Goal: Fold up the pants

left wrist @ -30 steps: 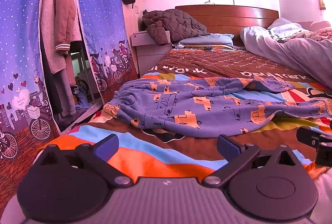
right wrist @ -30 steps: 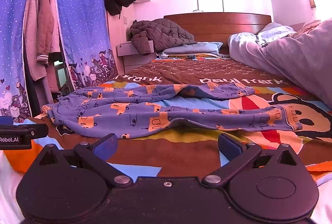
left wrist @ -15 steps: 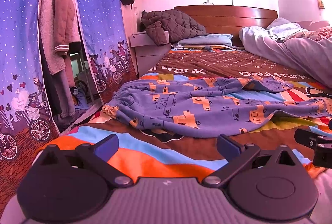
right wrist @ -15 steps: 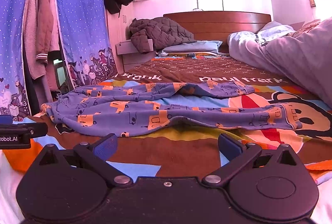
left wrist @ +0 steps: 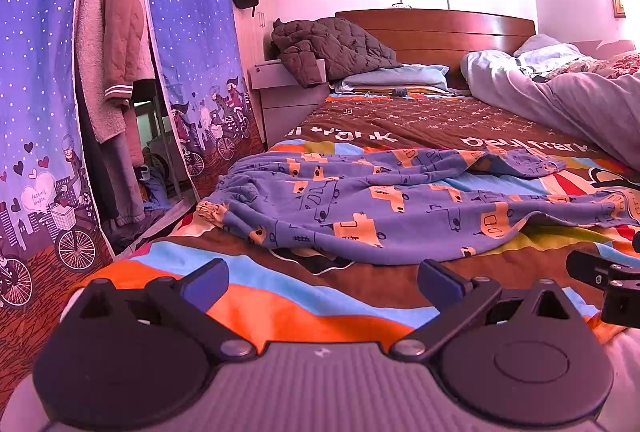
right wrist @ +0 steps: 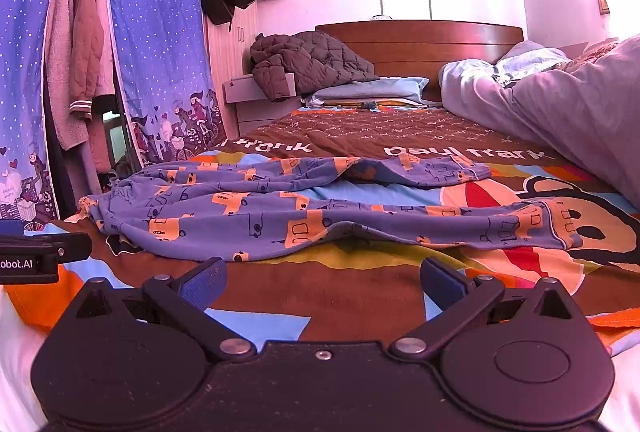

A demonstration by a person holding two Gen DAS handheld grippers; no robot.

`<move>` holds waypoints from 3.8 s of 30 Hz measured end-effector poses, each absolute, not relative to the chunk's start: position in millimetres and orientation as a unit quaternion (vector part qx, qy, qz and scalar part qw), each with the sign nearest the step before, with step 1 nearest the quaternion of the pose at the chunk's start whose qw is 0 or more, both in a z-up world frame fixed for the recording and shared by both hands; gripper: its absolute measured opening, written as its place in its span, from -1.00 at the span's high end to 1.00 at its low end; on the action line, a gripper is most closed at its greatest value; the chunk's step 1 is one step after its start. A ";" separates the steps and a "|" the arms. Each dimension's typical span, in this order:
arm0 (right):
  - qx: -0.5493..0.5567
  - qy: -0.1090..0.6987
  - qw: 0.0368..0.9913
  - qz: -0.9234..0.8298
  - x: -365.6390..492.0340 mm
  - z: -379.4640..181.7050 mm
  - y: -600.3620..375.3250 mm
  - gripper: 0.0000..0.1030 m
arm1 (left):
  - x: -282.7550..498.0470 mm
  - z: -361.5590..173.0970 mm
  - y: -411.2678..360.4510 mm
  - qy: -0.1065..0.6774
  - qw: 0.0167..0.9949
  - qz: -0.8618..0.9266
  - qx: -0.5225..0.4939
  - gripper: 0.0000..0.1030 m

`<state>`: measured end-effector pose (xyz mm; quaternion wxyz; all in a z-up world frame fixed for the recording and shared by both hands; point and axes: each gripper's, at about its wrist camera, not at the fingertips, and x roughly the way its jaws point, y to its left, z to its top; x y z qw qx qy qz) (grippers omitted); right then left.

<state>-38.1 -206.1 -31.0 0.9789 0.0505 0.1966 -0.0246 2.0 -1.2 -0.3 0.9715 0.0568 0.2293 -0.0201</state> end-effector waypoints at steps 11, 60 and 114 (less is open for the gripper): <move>0.050 0.197 0.979 -0.024 -38.0 -31.1 -206.0 -0.99 | 1.7 -0.6 0.0 0.230 0.971 -0.020 0.056 -0.99; -0.154 0.313 0.922 0.166 364.7 37.3 -265.8 -0.91 | 421.3 32.9 86.7 0.344 0.923 -0.109 0.134 -0.79; -0.181 0.271 0.923 0.202 242.6 96.8 -256.4 1.00 | 242.2 95.7 38.9 0.316 0.909 -0.134 0.237 0.99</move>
